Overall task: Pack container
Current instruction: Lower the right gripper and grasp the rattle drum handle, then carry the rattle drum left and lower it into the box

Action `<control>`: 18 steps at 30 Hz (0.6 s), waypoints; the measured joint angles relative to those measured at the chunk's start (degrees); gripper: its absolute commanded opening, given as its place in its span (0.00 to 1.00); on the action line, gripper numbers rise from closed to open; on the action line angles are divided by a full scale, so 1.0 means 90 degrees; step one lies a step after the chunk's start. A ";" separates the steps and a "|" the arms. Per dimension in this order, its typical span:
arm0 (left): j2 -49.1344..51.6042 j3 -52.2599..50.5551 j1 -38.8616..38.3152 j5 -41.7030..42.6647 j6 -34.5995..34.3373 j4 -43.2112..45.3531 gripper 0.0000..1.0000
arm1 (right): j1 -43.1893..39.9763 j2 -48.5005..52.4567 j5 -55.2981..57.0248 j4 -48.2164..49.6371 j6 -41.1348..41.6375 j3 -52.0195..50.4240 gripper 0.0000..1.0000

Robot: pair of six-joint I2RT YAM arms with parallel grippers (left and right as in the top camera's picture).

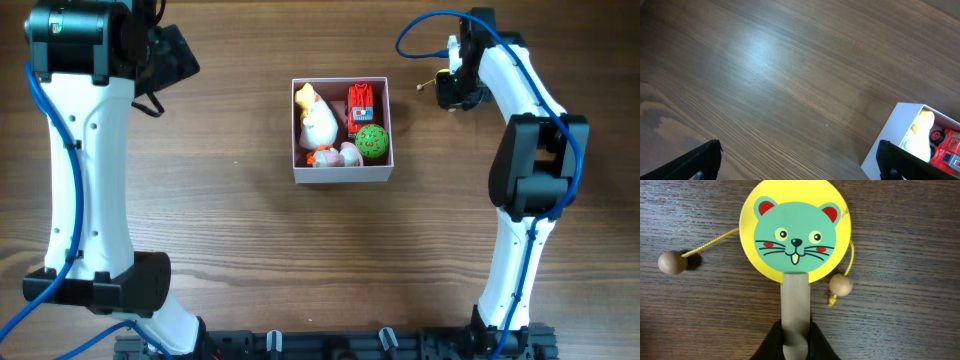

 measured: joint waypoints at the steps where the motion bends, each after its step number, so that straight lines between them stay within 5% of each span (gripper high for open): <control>1: 0.0000 0.0000 0.0000 0.0000 0.0000 0.0000 1.00 | 0.0000 0.0000 0.0024 -0.0010 0.0000 0.0000 0.06; 18: 0.0000 0.0000 0.0000 0.0000 0.0000 0.0000 1.00 | 0.0136 -0.0126 -0.0056 -0.1547 0.0078 0.1994 0.07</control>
